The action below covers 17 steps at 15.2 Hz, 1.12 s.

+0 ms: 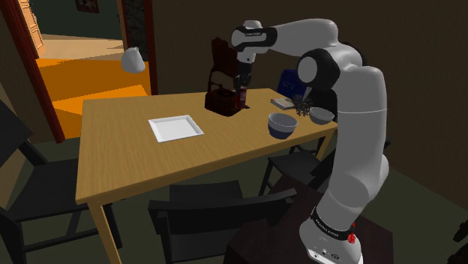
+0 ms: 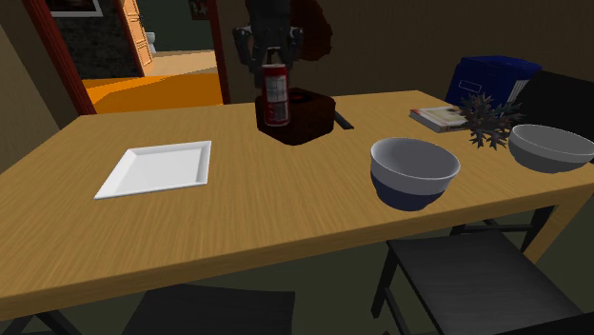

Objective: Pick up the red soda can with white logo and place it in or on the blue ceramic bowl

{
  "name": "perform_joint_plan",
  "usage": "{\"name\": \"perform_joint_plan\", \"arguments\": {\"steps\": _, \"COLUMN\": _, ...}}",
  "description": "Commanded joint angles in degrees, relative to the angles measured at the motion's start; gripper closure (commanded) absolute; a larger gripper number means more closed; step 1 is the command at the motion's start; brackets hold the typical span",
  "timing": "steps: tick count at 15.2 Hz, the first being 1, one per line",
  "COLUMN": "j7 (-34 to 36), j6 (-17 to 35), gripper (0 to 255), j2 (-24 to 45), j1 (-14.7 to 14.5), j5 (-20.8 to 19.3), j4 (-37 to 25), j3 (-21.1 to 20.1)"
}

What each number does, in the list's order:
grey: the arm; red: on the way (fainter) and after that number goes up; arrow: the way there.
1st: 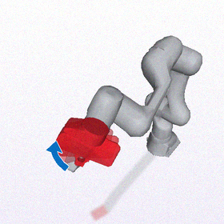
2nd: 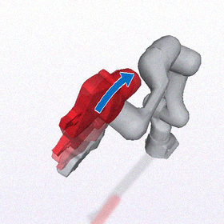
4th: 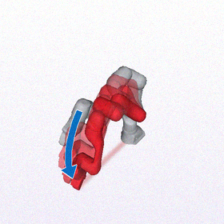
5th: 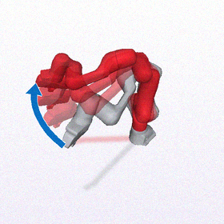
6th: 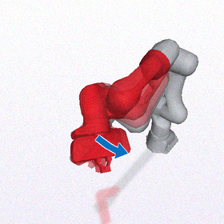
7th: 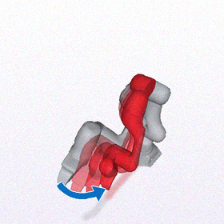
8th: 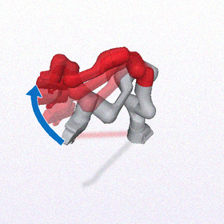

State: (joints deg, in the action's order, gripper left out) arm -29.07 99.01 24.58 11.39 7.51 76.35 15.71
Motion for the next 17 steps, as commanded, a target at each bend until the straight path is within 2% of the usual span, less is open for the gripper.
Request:
{"name": "perform_joint_plan", "arguments": {"steps": 1, "j7": -2.28, "j6": 0.75, "gripper": 255, "j2": -1.6, "j1": 1.31, "j5": -0.12, "j4": 2.38, "j3": 0.71}}
{"name": "perform_joint_plan", "arguments": {"steps": 9, "j7": -11.48, "j6": 0.96, "gripper": 255, "j2": -4.54, "j1": 7.29, "j5": -0.08, "j4": 5.89, "j3": 3.73}}
{"name": "perform_joint_plan", "arguments": {"steps": 17, "j7": -21.19, "j6": -0.6, "gripper": 255, "j2": -3.74, "j1": 14.3, "j5": 0.93, "j4": 4.04, "j3": 6.68}}
